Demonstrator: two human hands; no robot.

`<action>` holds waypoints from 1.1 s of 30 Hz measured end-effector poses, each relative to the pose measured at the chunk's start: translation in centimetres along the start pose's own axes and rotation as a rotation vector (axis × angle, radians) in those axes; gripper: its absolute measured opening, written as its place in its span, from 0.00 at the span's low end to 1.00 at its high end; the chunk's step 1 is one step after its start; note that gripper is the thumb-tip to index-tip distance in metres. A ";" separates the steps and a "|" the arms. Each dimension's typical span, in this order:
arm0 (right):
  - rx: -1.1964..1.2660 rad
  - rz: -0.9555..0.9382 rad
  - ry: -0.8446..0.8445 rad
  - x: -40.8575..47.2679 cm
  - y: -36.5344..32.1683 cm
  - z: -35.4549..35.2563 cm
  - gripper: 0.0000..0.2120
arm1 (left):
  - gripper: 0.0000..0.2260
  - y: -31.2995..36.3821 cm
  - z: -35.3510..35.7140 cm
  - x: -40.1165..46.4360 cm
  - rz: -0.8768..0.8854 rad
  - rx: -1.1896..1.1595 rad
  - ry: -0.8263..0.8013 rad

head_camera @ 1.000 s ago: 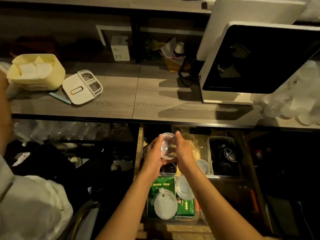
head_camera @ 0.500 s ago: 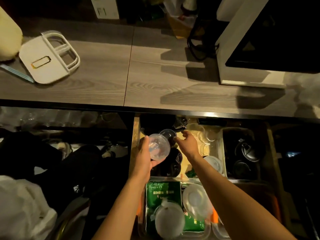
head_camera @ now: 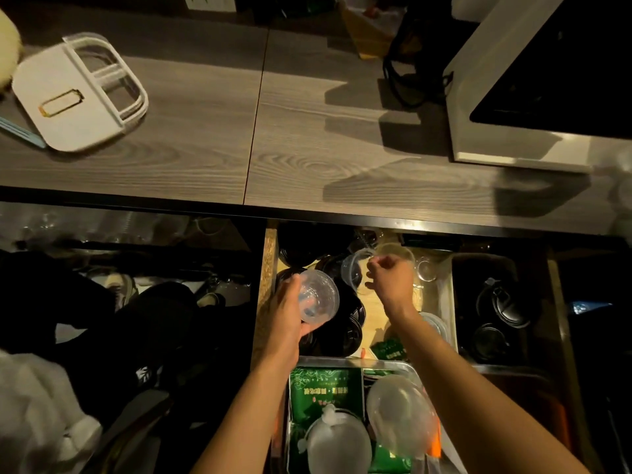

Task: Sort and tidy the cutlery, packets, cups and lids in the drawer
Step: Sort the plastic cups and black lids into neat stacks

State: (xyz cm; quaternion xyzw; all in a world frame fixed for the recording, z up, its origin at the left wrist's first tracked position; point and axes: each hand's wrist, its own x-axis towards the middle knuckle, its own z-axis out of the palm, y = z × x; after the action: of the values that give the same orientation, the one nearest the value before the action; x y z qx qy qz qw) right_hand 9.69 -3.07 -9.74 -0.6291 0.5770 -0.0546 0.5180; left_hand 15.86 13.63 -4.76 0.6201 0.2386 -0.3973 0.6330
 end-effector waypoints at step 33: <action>-0.539 -0.304 -0.005 3.7 -0.2 -1.8 0.20 | 0.09 -0.6 5.2 2.3 0.014 0.038 -0.120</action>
State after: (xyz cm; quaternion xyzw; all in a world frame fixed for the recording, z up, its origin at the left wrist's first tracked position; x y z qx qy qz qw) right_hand 9.83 -7.04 -10.69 -0.8230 0.4687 0.0249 0.3198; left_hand 15.68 8.13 -6.35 0.6089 0.1884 -0.4338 0.6369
